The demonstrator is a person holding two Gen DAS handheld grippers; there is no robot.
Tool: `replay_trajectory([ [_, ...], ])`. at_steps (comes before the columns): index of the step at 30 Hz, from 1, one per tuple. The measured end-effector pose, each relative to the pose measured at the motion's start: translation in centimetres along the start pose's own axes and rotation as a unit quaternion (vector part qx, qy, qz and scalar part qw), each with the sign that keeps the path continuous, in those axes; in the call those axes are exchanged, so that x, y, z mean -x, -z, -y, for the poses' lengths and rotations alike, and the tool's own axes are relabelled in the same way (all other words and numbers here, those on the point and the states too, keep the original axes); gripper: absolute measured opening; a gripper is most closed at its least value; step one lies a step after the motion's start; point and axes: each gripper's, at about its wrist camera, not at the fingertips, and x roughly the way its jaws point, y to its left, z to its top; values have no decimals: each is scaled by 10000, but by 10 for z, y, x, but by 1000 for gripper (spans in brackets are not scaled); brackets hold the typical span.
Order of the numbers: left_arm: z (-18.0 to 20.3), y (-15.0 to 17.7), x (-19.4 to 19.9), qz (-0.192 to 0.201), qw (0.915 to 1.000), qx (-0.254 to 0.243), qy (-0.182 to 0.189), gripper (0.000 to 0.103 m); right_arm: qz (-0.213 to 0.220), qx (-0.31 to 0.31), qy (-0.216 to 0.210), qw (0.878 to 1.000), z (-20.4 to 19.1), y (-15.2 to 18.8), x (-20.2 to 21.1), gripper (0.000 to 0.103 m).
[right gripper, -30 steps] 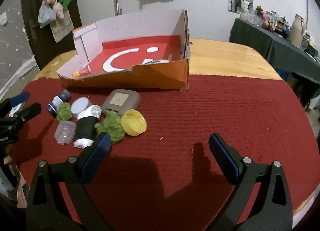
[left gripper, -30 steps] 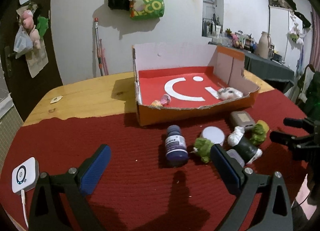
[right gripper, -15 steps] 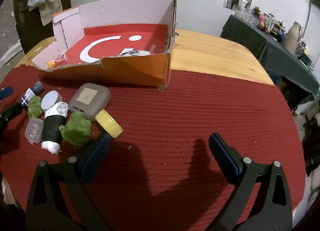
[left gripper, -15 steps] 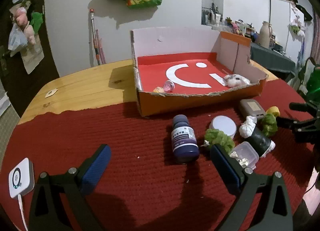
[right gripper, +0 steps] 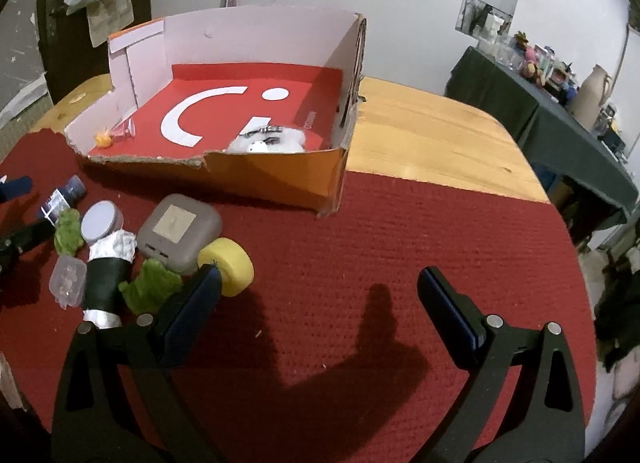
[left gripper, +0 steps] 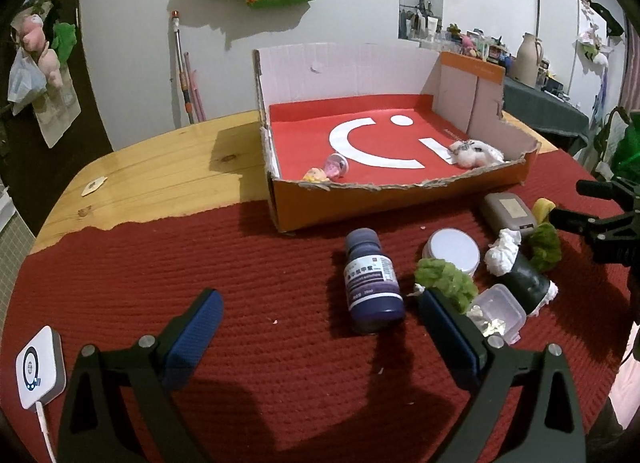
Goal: Organize objects
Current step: 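Grasp the dark blue bottle with left tool while right tool grasps the yellow cap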
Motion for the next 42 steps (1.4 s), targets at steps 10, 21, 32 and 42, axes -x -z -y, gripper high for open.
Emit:
replay_trajectory([
  [10,-1,-3,-7,-118,9999,-61,46,100,28,270,228,9994,1,-9,-7,100],
  [21,0,-2,-6,-125,9998,-117,83,96,-20,16,-473,9989,3,3,4,100],
  [32,1,-9,-18,-363,9986,-161,359,78,-307,574,-366,9972,-13,3,-16,98],
  [42,5,-15,-25,-408,9951,-37,904,29,-227,249,-904,9953,-13,-11,-27,50],
])
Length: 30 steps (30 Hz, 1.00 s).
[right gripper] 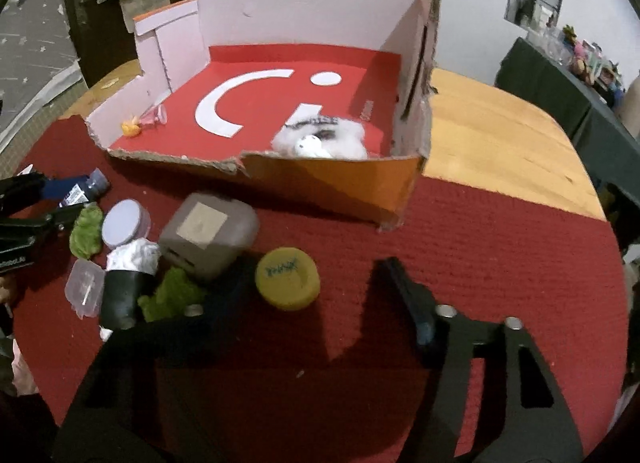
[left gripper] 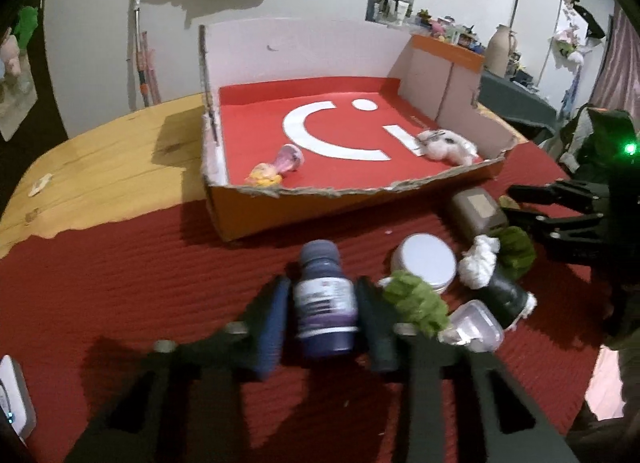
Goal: Organize objects
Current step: 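Grasp the dark blue bottle with left tool while right tool grasps the yellow cap, then carry bottle and yellow cap into the box and set them on its floor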
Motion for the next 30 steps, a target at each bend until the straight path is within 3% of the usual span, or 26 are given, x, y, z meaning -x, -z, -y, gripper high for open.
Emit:
replay_trajectory([
  [1,0,0,0,16,10000,16,19,29,28,41,-48,10000,-3,0,1,36],
  [2,0,0,1,28,10000,43,61,28,35,71,-73,9999,-5,0,2,29],
  [5,1,0,3,84,9998,135,153,28,68,194,47,9998,-12,1,4,29],
  [18,21,-4,54,689,9976,-65,83,28,683,101,-192,9974,-22,-5,62,29],
  [30,26,-2,61,735,9972,-98,64,28,754,46,-277,9968,-28,-5,69,29],
])
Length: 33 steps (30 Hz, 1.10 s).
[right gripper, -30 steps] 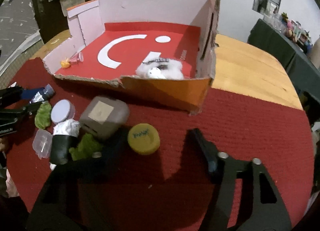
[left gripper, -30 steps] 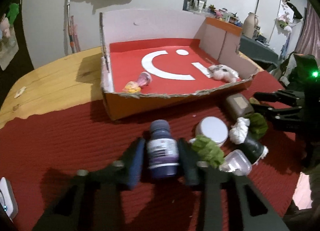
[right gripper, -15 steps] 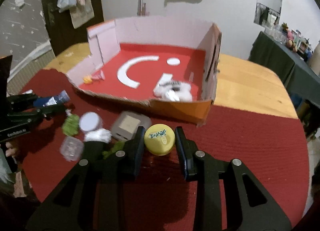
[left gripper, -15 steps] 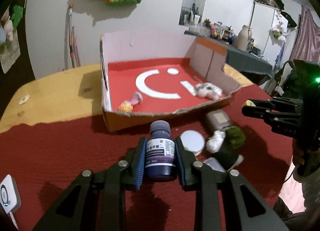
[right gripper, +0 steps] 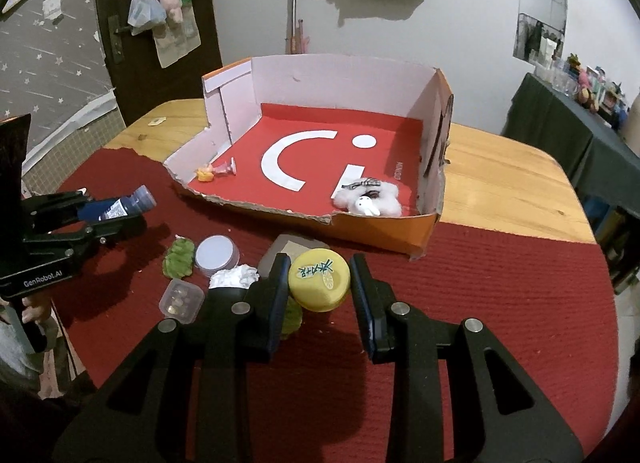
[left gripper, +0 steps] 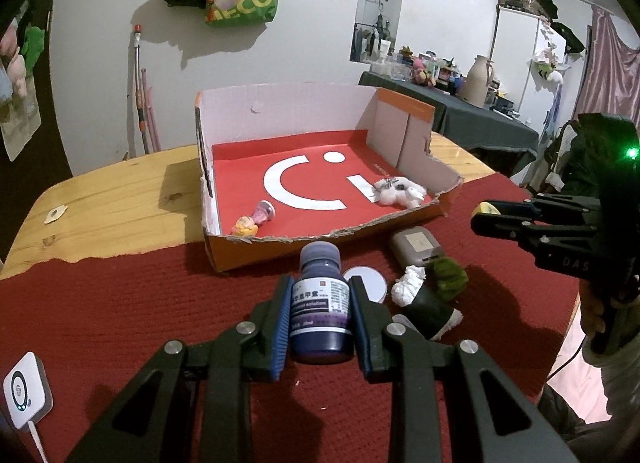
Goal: Organize objects
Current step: 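Carry bottle and yellow cap into the box and set them on its floor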
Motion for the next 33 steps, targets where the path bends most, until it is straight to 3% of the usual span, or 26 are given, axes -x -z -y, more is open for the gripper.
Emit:
replay_trajectory([
  [21,-1,-7,10,185,9998,-2,3,28,128,1,-114,9999,-1,-9,6,29],
  [29,1,-34,0,189,9997,-111,95,28,228,204,-273,9992,-8,-37,-2,29],
  [33,2,-51,-18,39,9996,-189,222,28,44,305,-417,9987,-10,-53,-22,29],
])
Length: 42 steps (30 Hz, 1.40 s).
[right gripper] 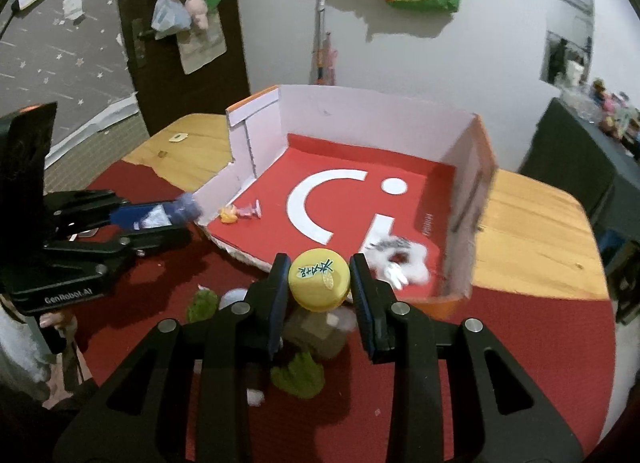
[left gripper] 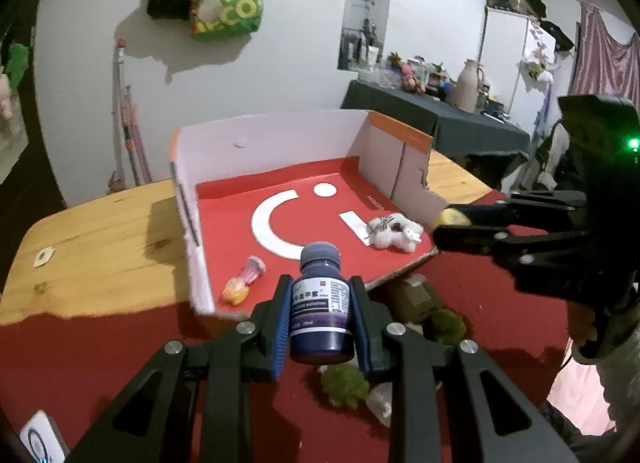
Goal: Organize objects
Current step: 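Carry bottle and yellow cap into the box and set them on its floor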
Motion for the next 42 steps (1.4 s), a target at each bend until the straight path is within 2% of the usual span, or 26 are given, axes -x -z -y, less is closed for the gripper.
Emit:
replay_trajectory([
  [5,-2,-17,-31,-322,9994,-117,109,28,-274,73,-118,9995,4,-14,-28,29],
  [10,-2,-26,-64,-633,9974,-331,30,28,-628,251,-132,9976,8,-18,-58,29],
  [20,-4,-25,-110,-1229,9909,-539,83,28,-1298,469,-476,9893,18,-19,-99,29],
  [29,-5,-22,-122,-1380,9882,-662,85,28,-1600,548,-641,9835,20,-18,-117,30],
  [42,-9,-22,-121,-1420,9869,-722,253,29,-1611,867,-566,9815,16,-21,-119,30],
])
